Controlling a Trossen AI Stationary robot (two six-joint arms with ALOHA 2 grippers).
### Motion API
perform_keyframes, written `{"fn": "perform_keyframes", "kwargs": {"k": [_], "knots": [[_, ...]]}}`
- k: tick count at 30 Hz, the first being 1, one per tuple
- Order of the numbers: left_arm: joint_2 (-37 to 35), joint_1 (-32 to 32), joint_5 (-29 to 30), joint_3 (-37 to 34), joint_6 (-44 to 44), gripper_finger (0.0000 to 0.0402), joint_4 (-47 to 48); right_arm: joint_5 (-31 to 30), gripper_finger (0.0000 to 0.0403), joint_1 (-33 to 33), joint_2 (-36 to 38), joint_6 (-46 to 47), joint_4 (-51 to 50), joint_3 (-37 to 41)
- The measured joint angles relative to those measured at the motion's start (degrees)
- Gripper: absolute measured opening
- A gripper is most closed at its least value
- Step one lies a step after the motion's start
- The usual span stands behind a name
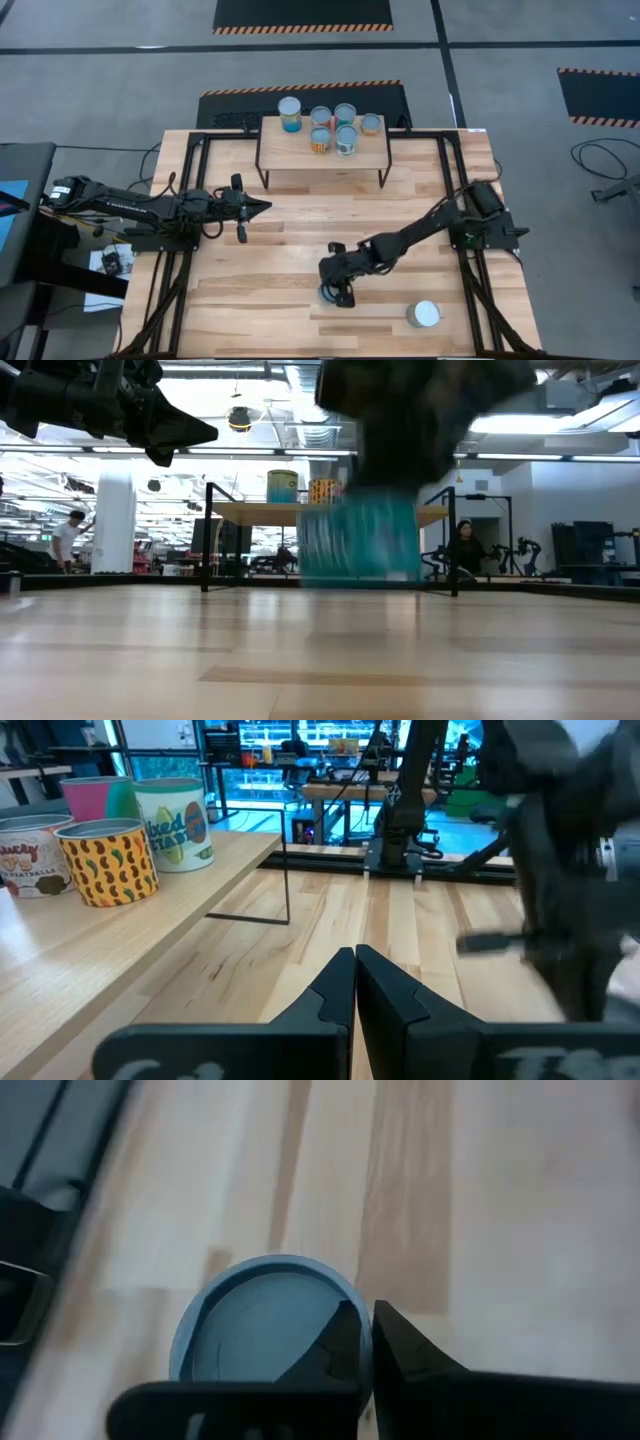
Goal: Pick and place cans onto a shelf
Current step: Put the canned tuna on the shelf
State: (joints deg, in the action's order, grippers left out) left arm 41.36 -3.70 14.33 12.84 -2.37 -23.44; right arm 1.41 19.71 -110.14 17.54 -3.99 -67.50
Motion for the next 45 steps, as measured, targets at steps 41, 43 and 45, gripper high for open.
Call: {"fn": "perform_keyframes", "kwargs": {"k": [41, 43, 45], "knots": [[0.0, 0.0, -0.1, 0.0, 0.2, 0.0002, -0.5, -8.8, 0.0024, -53.9, 29.7, -9.6, -31.8, -0.2], [0.0, 0.0, -0.1, 0.0, 0.2, 0.0002, -0.5, -8.8, 0.0025, -54.0, 29.0, -8.9, -31.3, -0.2], [0.0, 0.0, -0.1, 0.0, 0.2, 0.0002, -0.5, -8.8, 0.0025, -54.0, 28.5, -8.7, -31.7, -0.2]]}}
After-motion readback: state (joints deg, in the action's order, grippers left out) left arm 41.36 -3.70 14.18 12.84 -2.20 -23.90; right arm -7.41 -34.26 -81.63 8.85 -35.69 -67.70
